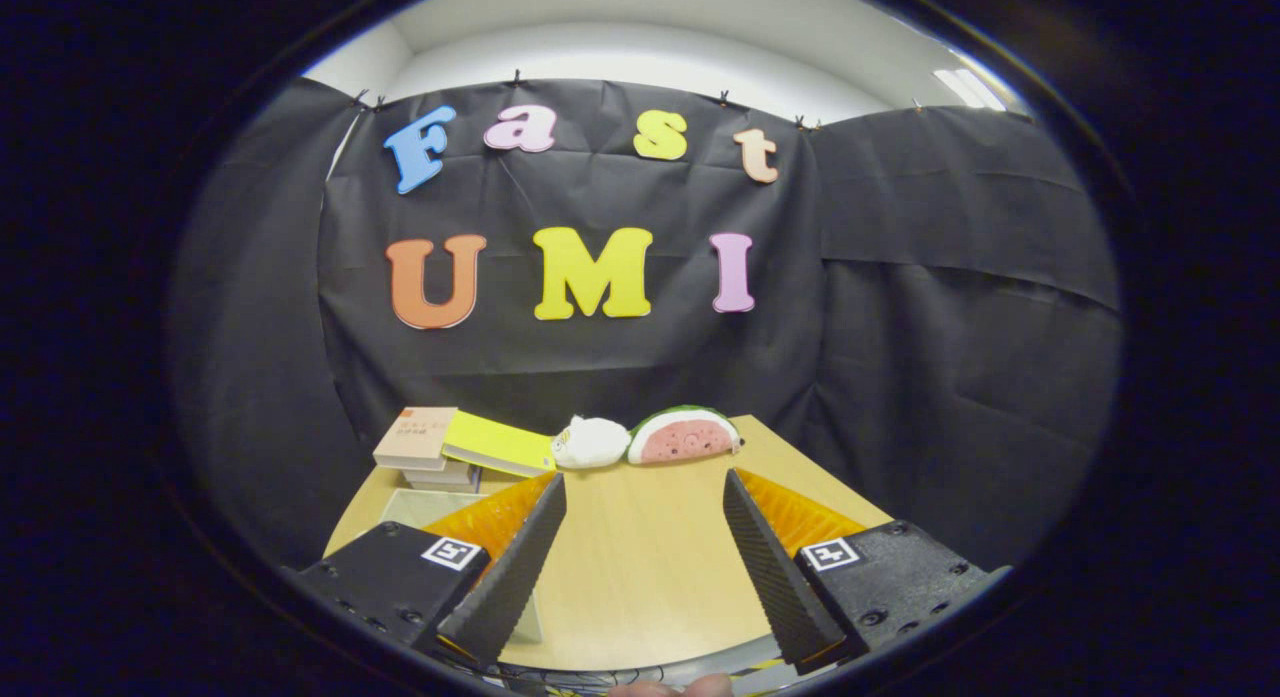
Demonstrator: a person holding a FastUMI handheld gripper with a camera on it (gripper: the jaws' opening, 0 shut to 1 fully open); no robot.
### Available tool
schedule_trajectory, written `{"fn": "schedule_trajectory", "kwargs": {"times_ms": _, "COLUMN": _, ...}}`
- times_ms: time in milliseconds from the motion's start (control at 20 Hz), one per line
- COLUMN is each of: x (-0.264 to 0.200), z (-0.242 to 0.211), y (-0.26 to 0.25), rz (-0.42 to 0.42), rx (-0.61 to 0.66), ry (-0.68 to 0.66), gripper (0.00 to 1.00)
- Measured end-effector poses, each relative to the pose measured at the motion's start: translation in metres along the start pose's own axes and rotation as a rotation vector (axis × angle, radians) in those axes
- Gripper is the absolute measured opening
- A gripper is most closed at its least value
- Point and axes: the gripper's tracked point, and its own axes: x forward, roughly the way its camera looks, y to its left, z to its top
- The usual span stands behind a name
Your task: Open the storage box then place both shoes into the box .Put the left shoe in first, then the right shoe, with the right side of both shoes facing outward in a uniform manner.
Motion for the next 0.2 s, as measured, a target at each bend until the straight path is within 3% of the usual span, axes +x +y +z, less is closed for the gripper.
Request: {"fn": "schedule_trajectory", "kwargs": {"times_ms": 200, "x": -0.0082, "z": 0.0109, "y": 0.0034, "rz": 0.004, "rx": -0.011, "ry": -0.028, "gripper": 1.0}}
